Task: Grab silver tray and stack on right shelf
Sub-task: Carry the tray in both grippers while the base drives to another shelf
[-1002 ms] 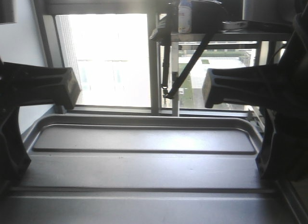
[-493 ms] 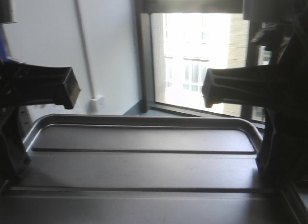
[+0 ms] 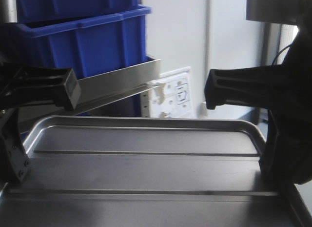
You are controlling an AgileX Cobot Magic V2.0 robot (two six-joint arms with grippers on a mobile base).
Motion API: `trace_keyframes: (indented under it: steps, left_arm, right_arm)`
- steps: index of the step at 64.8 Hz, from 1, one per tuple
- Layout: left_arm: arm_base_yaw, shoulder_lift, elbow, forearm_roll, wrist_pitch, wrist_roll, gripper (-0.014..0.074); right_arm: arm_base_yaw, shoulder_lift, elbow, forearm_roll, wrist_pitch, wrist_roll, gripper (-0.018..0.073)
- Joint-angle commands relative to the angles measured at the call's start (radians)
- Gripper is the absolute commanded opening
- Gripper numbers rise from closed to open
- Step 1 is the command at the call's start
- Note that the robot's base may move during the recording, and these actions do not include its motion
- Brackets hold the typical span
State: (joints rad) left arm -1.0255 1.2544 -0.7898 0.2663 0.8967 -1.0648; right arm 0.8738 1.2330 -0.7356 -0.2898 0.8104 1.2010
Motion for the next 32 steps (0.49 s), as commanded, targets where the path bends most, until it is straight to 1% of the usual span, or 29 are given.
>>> trace_keyframes:
  steps: [1,32]
  left_arm:
    - [-0.002,-0.025,-0.022,0.049,0.078,0.006,-0.0091]
    - [-0.002,-0.025,-0.022,0.049,0.078,0.006,-0.0091]
  right_arm:
    - [-0.012,-0.020,-0.022,-0.065,0.074,0.000,0.0060]
    - [-0.012,-0.020,-0.022,-0.065,0.074,0.000,0.0060]
